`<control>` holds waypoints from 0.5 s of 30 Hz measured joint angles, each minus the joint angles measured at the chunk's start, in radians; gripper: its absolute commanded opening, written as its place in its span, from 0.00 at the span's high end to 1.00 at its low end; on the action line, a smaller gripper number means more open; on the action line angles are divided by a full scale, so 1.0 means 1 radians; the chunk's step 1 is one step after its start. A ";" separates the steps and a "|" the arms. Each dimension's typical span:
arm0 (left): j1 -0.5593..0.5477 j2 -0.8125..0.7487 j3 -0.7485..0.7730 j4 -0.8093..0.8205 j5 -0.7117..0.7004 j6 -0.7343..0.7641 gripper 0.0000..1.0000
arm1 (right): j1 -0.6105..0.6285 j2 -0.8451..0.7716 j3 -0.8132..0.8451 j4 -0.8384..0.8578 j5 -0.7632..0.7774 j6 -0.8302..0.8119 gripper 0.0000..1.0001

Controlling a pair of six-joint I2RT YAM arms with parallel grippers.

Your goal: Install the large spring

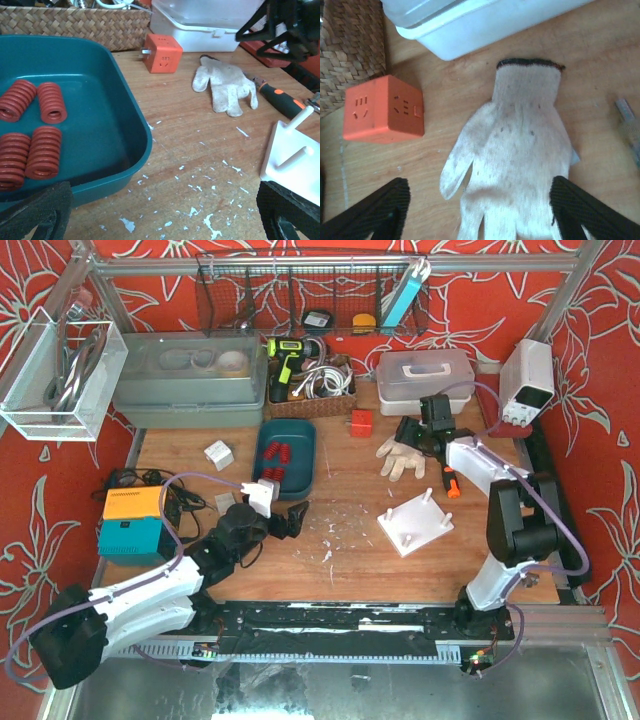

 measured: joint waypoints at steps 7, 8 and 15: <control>0.000 -0.008 0.003 -0.029 -0.063 -0.010 0.13 | 0.004 -0.166 -0.005 -0.206 -0.032 -0.076 0.01; 0.000 -0.008 0.009 -0.042 -0.078 -0.014 0.14 | 0.008 -0.201 -0.017 -0.222 -0.039 -0.084 0.01; 0.000 0.041 0.176 -0.172 -0.195 -0.057 0.23 | 0.063 -0.420 -0.168 -0.292 -0.109 -0.112 0.01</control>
